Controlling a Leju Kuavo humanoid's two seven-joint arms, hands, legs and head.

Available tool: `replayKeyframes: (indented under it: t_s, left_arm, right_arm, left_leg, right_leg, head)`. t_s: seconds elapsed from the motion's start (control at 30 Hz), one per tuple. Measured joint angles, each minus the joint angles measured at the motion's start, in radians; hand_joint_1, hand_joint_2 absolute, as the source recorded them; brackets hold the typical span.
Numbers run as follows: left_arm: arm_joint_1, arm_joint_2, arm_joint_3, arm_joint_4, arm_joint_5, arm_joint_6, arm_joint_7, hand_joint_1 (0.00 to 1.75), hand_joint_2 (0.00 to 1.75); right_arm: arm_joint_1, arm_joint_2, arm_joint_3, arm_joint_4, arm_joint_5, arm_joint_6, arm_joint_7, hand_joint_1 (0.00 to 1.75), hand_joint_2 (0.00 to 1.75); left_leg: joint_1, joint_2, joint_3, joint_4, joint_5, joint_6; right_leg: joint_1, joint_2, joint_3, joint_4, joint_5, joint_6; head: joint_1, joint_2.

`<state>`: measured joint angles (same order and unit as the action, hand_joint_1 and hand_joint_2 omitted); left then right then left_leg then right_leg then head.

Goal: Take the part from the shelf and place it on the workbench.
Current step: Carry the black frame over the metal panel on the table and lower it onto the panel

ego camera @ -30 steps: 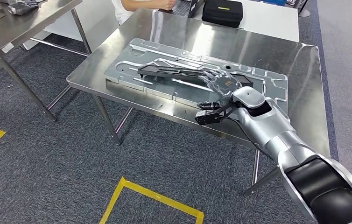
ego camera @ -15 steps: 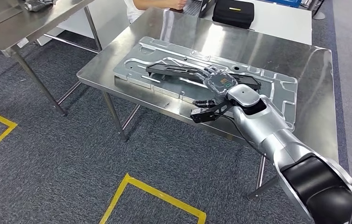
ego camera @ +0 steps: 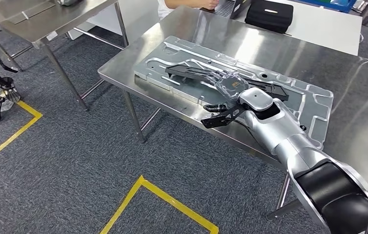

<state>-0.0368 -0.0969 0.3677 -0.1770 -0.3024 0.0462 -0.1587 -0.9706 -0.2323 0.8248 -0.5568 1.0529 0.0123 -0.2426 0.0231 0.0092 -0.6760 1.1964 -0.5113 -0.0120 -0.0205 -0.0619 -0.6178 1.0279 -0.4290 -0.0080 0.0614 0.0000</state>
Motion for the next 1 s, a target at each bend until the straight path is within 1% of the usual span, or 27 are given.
replayKeyframes:
  t_s: [0.03, 0.07, 0.1, 0.13, 0.17, 0.2, 0.23, 0.27, 0.33, 0.37, 0.4, 0.43, 0.47, 0.5, 0.53, 0.57, 0.6, 0.63, 0.7, 0.73, 0.77, 0.83, 0.87, 0.9, 0.93, 0.97, 1.0]
  left_arm:
    - [-0.001, 0.0, 0.001, 0.0, -0.002, 0.0, 0.0, 0.0, 0.0]
    - [-0.002, 0.0, 0.004, 0.0, -0.003, 0.0, 0.0, 0.0, 0.0]
    - [-0.003, 0.0, 0.006, 0.0, -0.005, -0.001, 0.0, 0.0, 0.0]
    - [-0.002, 0.0, 0.01, 0.0, -0.007, -0.002, 0.0, 0.0, 0.0]
    - [-0.002, 0.0, 0.012, 0.0, -0.008, -0.002, 0.0, 0.0, 0.0]
    - [-0.001, 0.0, 0.015, 0.0, -0.01, -0.003, 0.0, 0.0, 0.0]
    - [0.0, -0.001, 0.016, 0.0, -0.011, -0.004, 0.001, 0.0, 0.0]
    - [-0.001, -0.002, 0.017, 0.0, -0.013, -0.004, 0.001, 0.0, 0.0]
    - [-0.002, -0.003, 0.019, 0.0, -0.015, -0.004, 0.002, 0.0, 0.0]
    - [-0.002, -0.003, 0.021, 0.0, -0.016, -0.004, 0.002, 0.0, 0.0]
    - [-0.002, -0.003, 0.022, 0.0, -0.016, -0.004, 0.002, 0.0, 0.0]
    - [-0.002, -0.003, 0.023, 0.0, -0.016, -0.004, 0.002, 0.0, 0.0]
    - [-0.001, -0.003, 0.024, 0.0, -0.017, -0.004, 0.002, 0.0, 0.0]
    - [-0.001, -0.003, 0.025, 0.0, -0.017, -0.004, 0.002, 0.0, 0.0]
    - [-0.001, -0.006, 0.025, 0.0, -0.018, -0.004, 0.002, 0.0, 0.0]
    - [-0.003, -0.008, 0.026, 0.0, -0.02, -0.004, 0.002, 0.0, 0.0]
    - [-0.004, -0.01, 0.027, 0.0, -0.021, -0.003, 0.002, 0.0, 0.0]
    - [-0.004, -0.012, 0.029, 0.0, -0.022, -0.003, 0.003, 0.0, 0.0]
    - [-0.001, -0.012, 0.034, 0.0, -0.022, -0.003, 0.003, 0.0, 0.0]
    - [0.001, -0.012, 0.036, 0.0, -0.022, -0.003, 0.004, 0.0, 0.0]
    - [0.002, -0.012, 0.038, -0.001, -0.022, -0.003, 0.005, 0.0, 0.0]
    - [0.0, -0.012, 0.039, -0.001, -0.022, -0.003, 0.006, 0.0, 0.0]
    - [-0.002, -0.012, 0.039, -0.001, -0.022, -0.003, 0.006, 0.0, 0.0]
    - [-0.003, -0.012, 0.039, -0.001, -0.022, -0.003, 0.006, 0.0, 0.0]
    - [-0.003, -0.012, 0.04, -0.001, -0.022, -0.003, 0.006, 0.0, 0.0]
    - [-0.003, -0.011, 0.04, -0.001, -0.022, -0.003, 0.006, 0.0, 0.0]
    - [-0.002, -0.011, 0.04, -0.001, -0.022, -0.002, 0.006, 0.0, 0.0]
  right_arm:
    - [-0.001, 0.0, 0.0, 0.0, 0.0, 0.001, 0.0, 0.0, 0.0]
    - [-0.003, 0.0, 0.0, 0.0, 0.0, 0.002, 0.0, 0.0, 0.0]
    - [-0.005, -0.001, 0.0, 0.0, 0.0, 0.003, -0.001, 0.0, 0.0]
    - [-0.006, -0.001, 0.0, 0.0, 0.0, 0.005, -0.001, 0.0, 0.0]
    - [-0.007, 0.0, 0.0, 0.0, 0.0, 0.006, -0.002, 0.0, 0.0]
    - [-0.007, 0.001, 0.001, 0.0, 0.0, 0.007, -0.005, 0.0, 0.0]
    - [-0.006, 0.002, 0.002, -0.001, 0.0, 0.007, -0.007, 0.0, 0.0]
    - [-0.006, 0.002, 0.003, 0.0, 0.0, 0.007, -0.01, 0.0, 0.0]
    - [-0.005, 0.0, 0.004, 0.001, 0.0, 0.007, -0.014, 0.0, 0.0]
    - [-0.003, -0.002, 0.005, 0.002, 0.0, 0.007, -0.014, 0.0, 0.0]
    - [0.001, -0.003, 0.005, 0.003, 0.0, 0.008, -0.014, 0.0, 0.0]
    - [0.004, -0.003, 0.006, 0.005, 0.0, 0.008, -0.014, 0.0, 0.0]
    - [0.007, -0.003, 0.007, 0.006, -0.001, 0.007, -0.014, 0.0, 0.0]
    - [0.008, -0.004, 0.008, 0.006, -0.001, 0.007, -0.014, 0.0, 0.0]
    - [0.008, -0.004, 0.008, 0.006, -0.001, 0.007, -0.014, 0.0, 0.0]
    - [0.007, -0.005, 0.008, 0.006, -0.002, 0.006, -0.014, 0.0, 0.0]
    - [0.006, -0.007, 0.008, 0.006, -0.003, 0.005, -0.014, 0.0, 0.0]
    - [0.005, -0.008, 0.008, 0.007, -0.004, 0.005, -0.014, 0.0, 0.0]
    - [0.004, -0.01, 0.008, 0.006, -0.004, 0.004, -0.014, 0.0, 0.0]
    - [0.004, -0.008, 0.008, 0.006, -0.004, 0.004, -0.015, 0.0, 0.0]
    - [0.003, -0.007, 0.008, 0.005, -0.005, 0.004, -0.015, 0.0, 0.0]
    - [0.002, -0.007, 0.008, 0.005, -0.005, 0.004, -0.015, 0.0, 0.0]
    - [0.002, -0.007, 0.008, 0.006, -0.005, 0.004, -0.014, 0.0, 0.0]
    - [0.003, -0.008, 0.008, 0.006, -0.005, 0.004, -0.014, 0.0, 0.0]
    - [0.005, -0.008, 0.008, 0.006, -0.005, 0.004, -0.014, 0.0, 0.0]
    - [0.007, -0.008, 0.008, 0.006, -0.005, 0.004, -0.015, 0.0, 0.0]
    - [0.009, -0.008, 0.008, 0.006, -0.005, 0.003, -0.015, 0.0, 0.0]
  left_leg:
    - [-0.004, 0.021, 0.036, -0.073, 0.028, 0.003]
    - [-0.007, 0.037, 0.064, -0.13, 0.048, 0.008]
    - [-0.011, 0.046, 0.079, -0.163, 0.056, 0.013]
    - [-0.014, 0.046, 0.081, -0.173, 0.056, 0.018]
    - [-0.015, 0.033, 0.079, -0.174, 0.06, 0.024]
    - [-0.014, 0.023, 0.079, -0.177, 0.064, 0.03]
    - [-0.012, 0.013, 0.079, -0.181, 0.069, 0.036]
    - [-0.011, 0.003, 0.079, -0.185, 0.074, 0.043]
    - [-0.01, -0.017, 0.077, -0.188, 0.081, 0.052]
    - [-0.012, -0.028, 0.075, -0.188, 0.082, 0.055]
    - [-0.013, -0.041, 0.074, -0.187, 0.083, 0.056]
    - [-0.016, -0.054, 0.074, -0.185, 0.083, 0.056]
    - [-0.018, -0.068, 0.073, -0.183, 0.083, 0.056]
    - [-0.019, -0.081, 0.074, -0.181, 0.083, 0.056]
    - [-0.019, -0.093, 0.072, -0.179, 0.083, 0.055]
    - [-0.019, -0.105, 0.069, -0.177, 0.083, 0.053]
    - [-0.015, -0.116, 0.063, -0.176, 0.084, 0.048]
    - [-0.009, -0.128, 0.057, -0.176, 0.086, 0.042]
    - [-0.004, -0.149, 0.052, -0.181, 0.09, 0.028]
    - [-0.006, -0.135, 0.05, -0.177, 0.087, 0.023]
    - [-0.009, -0.11, 0.043, -0.161, 0.076, 0.019]
    - [-0.011, -0.044, 0.0, -0.071, 0.026, 0.01]
    - [-0.008, -0.028, -0.032, -0.007, -0.003, 0.005]
    - [-0.004, -0.019, -0.061, 0.05, -0.023, 0.0]
    - [-0.001, -0.016, -0.075, 0.075, -0.024, -0.004]
    - [0.002, -0.013, -0.072, 0.068, -0.01, -0.008]
    - [0.004, -0.005, -0.044, 0.016, 0.021, -0.01]
  right_leg:
    - [0.002, -0.01, 0.001, 0.002, -0.002, 0.003]
    - [0.004, -0.019, 0.001, 0.004, -0.004, 0.007]
    - [0.007, -0.026, 0.002, 0.005, -0.005, 0.012]
    - [0.01, -0.034, 0.003, 0.005, -0.005, 0.017]
    - [0.01, -0.043, 0.004, 0.003, -0.003, 0.022]
    - [0.008, -0.045, 0.005, 0.004, -0.005, 0.028]
    - [0.006, -0.035, 0.003, 0.009, -0.012, 0.033]
    - [0.003, -0.012, -0.007, 0.035, -0.032, 0.037]
    - [0.0, 0.04, -0.052, 0.141, -0.096, 0.041]
    - [0.0, 0.055, -0.086, 0.214, -0.128, 0.041]
    - [0.001, 0.059, -0.111, 0.266, -0.144, 0.041]
    - [0.001, 0.061, -0.121, 0.285, -0.139, 0.039]
    - [0.003, 0.064, -0.116, 0.269, -0.117, 0.035]
    - [0.005, 0.071, -0.09, 0.213, -0.079, 0.028]
    - [0.006, 0.095, -0.058, 0.141, -0.045, 0.017]
    - [0.007, 0.121, -0.031, 0.077, -0.018, 0.007]
    - [0.009, 0.142, -0.013, 0.032, -0.004, -0.001]
    - [0.011, 0.155, -0.005, 0.01, -0.002, -0.007]
    - [0.012, 0.136, 0.004, -0.006, 0.0, -0.011]
    - [0.01, 0.122, 0.012, -0.018, 0.003, -0.013]
    - [0.006, 0.109, 0.022, -0.03, 0.006, -0.014]
    - [0.004, 0.079, 0.036, -0.044, 0.009, -0.015]
    - [0.005, 0.065, 0.038, -0.044, 0.008, -0.016]
    - [0.005, 0.05, 0.038, -0.042, 0.005, -0.015]
    - [0.005, 0.037, 0.038, -0.039, 0.002, -0.014]
    - [0.004, 0.024, 0.038, -0.035, -0.001, -0.011]
    - [0.002, 0.011, 0.038, -0.03, -0.006, -0.007]
  head:
    - [0.0, 0.0]
    - [0.001, 0.0]
    - [0.001, 0.0]
    - [0.001, 0.0]
    - [0.001, 0.0]
    - [0.001, 0.0]
    - [0.001, 0.0]
    - [0.001, 0.0]
    - [0.001, 0.0]
    - [0.001, 0.0]
    - [0.001, 0.0]
    - [0.001, 0.0]
    - [0.001, 0.0]
    - [0.001, 0.0]
    - [0.001, 0.0]
    - [-0.001, 0.0]
    - [-0.001, 0.0]
    - [-0.002, 0.0]
    - [-0.001, 0.0]
    - [-0.001, 0.0]
    - [-0.001, 0.0]
    - [-0.002, 0.0]
    - [-0.002, 0.0]
    - [-0.002, 0.0]
    - [-0.002, 0.0]
    - [-0.002, 0.0]
    - [-0.002, 0.0]
